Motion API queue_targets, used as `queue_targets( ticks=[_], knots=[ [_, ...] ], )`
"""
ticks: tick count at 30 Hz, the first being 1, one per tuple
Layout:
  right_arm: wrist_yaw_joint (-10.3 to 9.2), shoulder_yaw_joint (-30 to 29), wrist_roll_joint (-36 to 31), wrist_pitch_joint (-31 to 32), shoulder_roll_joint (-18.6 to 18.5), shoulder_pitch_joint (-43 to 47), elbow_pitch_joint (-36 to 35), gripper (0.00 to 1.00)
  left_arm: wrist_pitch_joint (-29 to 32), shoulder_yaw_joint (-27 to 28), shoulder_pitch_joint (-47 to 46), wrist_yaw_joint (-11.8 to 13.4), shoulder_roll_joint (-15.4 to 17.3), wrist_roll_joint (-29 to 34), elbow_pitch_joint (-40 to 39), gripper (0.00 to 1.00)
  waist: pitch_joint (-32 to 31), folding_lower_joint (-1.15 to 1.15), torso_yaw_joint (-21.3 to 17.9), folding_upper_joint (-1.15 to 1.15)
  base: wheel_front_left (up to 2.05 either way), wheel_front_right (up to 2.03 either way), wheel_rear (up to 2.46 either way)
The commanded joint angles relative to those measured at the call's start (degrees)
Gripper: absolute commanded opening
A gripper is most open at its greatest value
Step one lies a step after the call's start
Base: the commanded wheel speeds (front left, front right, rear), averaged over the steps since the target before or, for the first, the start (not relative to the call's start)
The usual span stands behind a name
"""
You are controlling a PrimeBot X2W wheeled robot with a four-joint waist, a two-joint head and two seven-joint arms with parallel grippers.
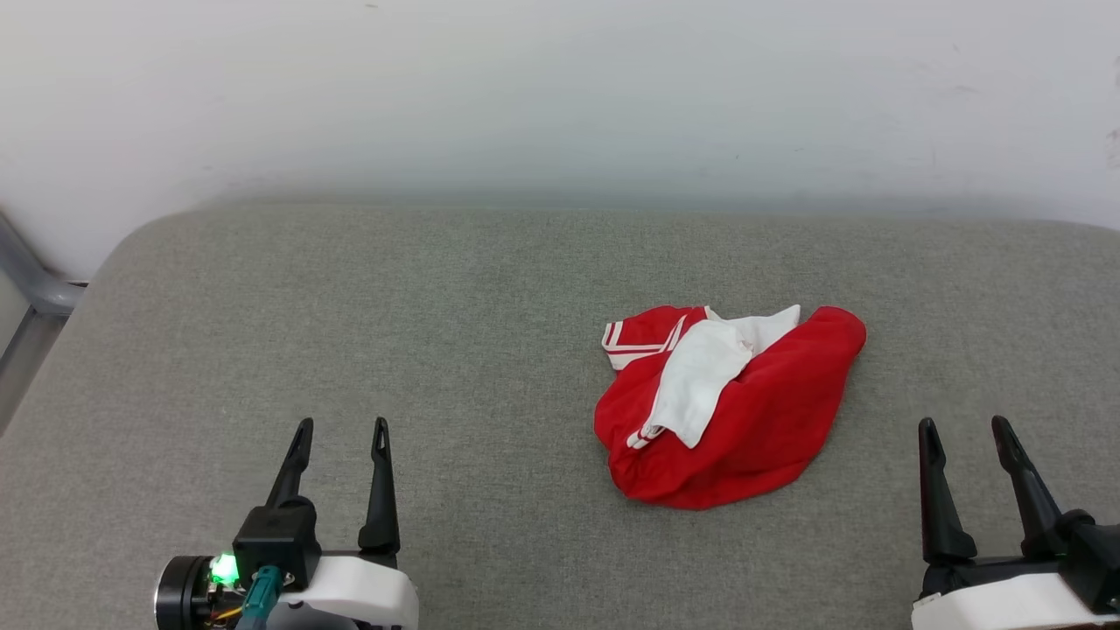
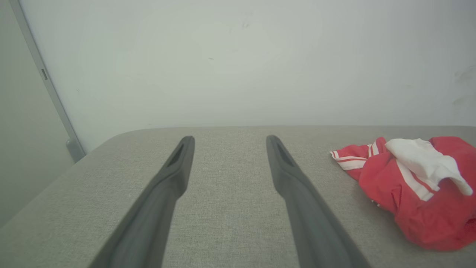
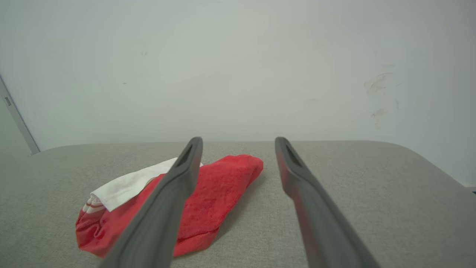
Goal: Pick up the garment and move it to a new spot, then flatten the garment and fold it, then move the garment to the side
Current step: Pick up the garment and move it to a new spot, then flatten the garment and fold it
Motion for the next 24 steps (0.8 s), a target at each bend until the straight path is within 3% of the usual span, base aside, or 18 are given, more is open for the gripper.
queue_targets(
  ticks=[1, 12, 24],
  knots=[
    [-0.04, -0.09, 0.35, -0.12, 0.13, 0.75, 0.15, 1.00, -0.15, 0.55, 0.94, -0.67, -0.60, 0.78, -0.10, 1.00, -0.06, 0.00, -0.04, 0.00, 0.00, 0.00, 0.00],
    [-0.04, 0.18, 0.75, -0.12, 0.14, 2.45, 1.28, 1.00, -0.15, 6.48, 4.00, -6.92, -6.50, 6.07, 1.44, 1.00, -0.76, 0.00, -0.44, 0.00, 0.00, 0.00, 0.00],
    [-0.04, 0.18, 1.06, -0.12, 0.13, 3.00, 2.04, 1.00, -0.15, 10.24, 4.72, -10.28, -8.93, 9.00, 2.62, 1.00, -0.91, 0.00, -0.45, 0.00, 0.00, 0.00, 0.00]
  ],
)
